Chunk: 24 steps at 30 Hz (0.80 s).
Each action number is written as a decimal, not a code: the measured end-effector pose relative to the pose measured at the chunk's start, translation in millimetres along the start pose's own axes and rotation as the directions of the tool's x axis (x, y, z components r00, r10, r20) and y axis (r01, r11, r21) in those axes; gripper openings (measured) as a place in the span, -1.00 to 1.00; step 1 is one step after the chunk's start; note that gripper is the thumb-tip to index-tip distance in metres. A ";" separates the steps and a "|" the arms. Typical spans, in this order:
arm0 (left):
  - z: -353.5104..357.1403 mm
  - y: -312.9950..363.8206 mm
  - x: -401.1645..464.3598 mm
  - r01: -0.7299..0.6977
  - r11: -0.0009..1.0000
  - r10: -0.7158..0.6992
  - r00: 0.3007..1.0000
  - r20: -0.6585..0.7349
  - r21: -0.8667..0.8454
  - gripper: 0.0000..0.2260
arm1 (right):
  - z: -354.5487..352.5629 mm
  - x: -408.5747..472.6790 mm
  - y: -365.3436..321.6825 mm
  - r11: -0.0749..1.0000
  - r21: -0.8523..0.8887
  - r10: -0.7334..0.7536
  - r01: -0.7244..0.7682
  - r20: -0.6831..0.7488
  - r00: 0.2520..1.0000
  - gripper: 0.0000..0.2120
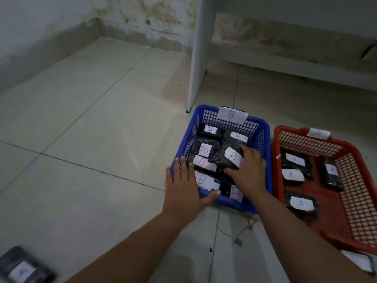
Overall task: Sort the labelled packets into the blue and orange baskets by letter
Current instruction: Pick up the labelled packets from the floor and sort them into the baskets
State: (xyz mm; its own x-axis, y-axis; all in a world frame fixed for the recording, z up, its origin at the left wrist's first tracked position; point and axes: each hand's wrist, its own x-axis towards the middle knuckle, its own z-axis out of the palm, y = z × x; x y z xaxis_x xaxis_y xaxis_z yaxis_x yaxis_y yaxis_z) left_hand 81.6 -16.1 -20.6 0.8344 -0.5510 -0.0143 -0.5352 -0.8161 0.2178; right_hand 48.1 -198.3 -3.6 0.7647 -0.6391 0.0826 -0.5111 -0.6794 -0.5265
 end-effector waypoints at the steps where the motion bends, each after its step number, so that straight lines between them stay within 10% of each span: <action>1: 0.2 0.3 0.0 -0.002 1.000 0.002 1.000 0.006 0.004 0.02 | 3.3 -1.2 0.6 1.000 -0.020 0.010 -0.010 -0.001 1.000 -0.17; 9: -2.8 1.2 1.4 -0.002 1.000 0.002 1.000 0.024 -0.016 0.12 | 34.9 0.0 25.4 0.972 -0.229 0.121 -0.053 0.296 0.948 -0.02; 15: -6.1 -0.7 1.9 -0.032 0.998 0.036 0.997 0.070 -0.057 0.12 | -3.8 -20.9 3.9 0.979 -0.189 -0.042 0.082 0.208 0.977 -0.16; 20: -7.5 -3.4 -5.6 -0.063 0.966 0.082 0.994 0.068 -0.250 -0.24 | -56.2 -73.1 -0.7 0.928 -0.142 -0.331 0.344 0.105 0.938 -0.49; 24: -4.0 14.6 -44.3 -0.416 0.901 0.377 0.890 -0.257 -0.122 -0.57 | -83.2 -144.7 35.0 0.887 -0.164 -0.423 0.433 0.090 0.902 -0.61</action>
State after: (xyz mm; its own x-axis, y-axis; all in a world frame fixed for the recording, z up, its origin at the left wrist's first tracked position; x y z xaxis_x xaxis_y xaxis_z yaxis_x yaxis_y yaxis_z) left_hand 37.3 -2.9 -12.9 0.5750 -0.7531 0.3197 -0.8135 -0.4847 0.3213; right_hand -113.1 -159.6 36.4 0.9411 -0.2562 0.2208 -0.1867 -0.9379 -0.2924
